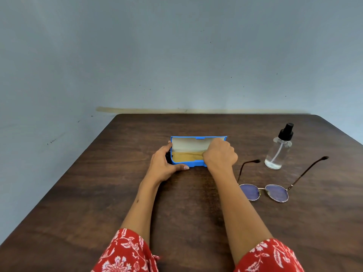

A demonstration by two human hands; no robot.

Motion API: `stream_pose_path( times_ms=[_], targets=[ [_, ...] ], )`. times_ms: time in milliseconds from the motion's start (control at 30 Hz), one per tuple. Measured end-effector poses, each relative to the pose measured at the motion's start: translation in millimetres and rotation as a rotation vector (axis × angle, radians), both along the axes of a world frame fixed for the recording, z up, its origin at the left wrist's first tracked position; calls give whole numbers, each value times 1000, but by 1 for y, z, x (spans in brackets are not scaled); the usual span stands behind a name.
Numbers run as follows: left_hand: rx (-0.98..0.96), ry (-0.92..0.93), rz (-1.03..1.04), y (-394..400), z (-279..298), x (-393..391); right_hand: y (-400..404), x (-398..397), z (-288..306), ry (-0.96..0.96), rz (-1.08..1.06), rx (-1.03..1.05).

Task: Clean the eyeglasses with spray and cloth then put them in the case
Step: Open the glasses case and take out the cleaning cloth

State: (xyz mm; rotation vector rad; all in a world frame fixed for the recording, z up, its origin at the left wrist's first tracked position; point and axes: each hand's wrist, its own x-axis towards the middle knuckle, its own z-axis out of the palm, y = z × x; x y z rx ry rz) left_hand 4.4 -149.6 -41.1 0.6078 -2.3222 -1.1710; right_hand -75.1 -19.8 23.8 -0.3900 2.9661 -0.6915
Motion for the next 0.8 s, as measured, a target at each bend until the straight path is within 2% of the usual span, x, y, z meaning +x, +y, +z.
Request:
stream_pose_path(
  times_ms=[267, 567, 800],
  targets=[
    [-11, -10, 20, -1, 0, 0, 4, 15, 27, 90, 76, -57],
    [10, -67, 15, -1, 2, 1, 22, 34, 93, 362, 209, -212],
    [13, -76, 31, -4, 0, 3, 56, 37, 122, 327, 379, -316]
  ],
)
